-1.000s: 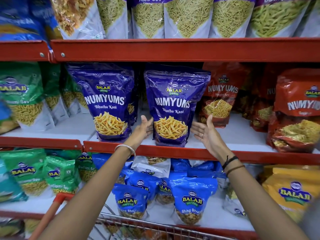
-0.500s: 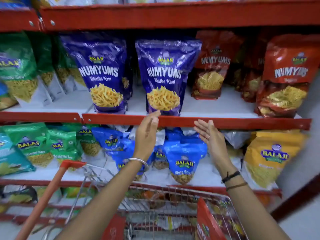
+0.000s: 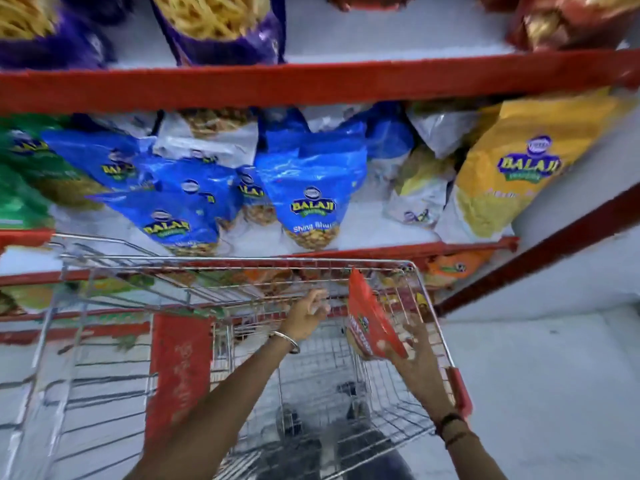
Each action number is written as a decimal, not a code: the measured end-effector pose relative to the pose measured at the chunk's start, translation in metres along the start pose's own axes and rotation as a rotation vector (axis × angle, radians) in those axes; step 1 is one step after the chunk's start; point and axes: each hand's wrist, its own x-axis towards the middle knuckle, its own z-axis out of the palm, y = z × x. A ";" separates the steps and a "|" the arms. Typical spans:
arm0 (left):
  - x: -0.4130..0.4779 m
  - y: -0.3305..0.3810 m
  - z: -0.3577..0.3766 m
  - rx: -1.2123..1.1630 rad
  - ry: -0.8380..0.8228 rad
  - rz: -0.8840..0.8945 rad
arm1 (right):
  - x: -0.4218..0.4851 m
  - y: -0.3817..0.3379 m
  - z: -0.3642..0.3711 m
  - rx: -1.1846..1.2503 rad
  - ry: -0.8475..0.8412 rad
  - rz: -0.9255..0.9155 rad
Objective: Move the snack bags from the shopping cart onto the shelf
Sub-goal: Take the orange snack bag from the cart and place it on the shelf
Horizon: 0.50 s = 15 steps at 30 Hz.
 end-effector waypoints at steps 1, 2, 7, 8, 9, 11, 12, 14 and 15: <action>0.011 -0.010 0.008 -0.010 -0.055 -0.058 | 0.003 0.012 0.001 -0.015 -0.054 0.038; 0.024 -0.023 0.016 -0.032 -0.100 -0.093 | 0.008 0.023 0.002 -0.040 -0.110 0.082; 0.080 -0.068 0.044 -0.184 -0.125 -0.115 | 0.049 0.068 0.010 -0.143 -0.203 0.190; 0.089 -0.072 0.048 -0.198 -0.120 -0.089 | 0.055 0.075 0.013 -0.144 -0.186 0.173; 0.097 -0.076 0.052 -0.180 -0.121 -0.064 | 0.058 0.082 0.017 -0.121 -0.166 0.160; 0.112 -0.081 0.059 -0.081 -0.130 -0.027 | 0.059 0.089 0.022 -0.074 -0.128 0.163; 0.120 -0.085 0.061 -0.033 -0.140 -0.011 | 0.059 0.093 0.024 -0.067 -0.105 0.164; 0.131 -0.086 0.062 -0.047 -0.166 -0.057 | 0.058 0.099 0.026 -0.071 -0.074 0.168; 0.133 -0.085 0.062 -0.122 -0.173 -0.101 | 0.058 0.099 0.025 -0.081 -0.057 0.153</action>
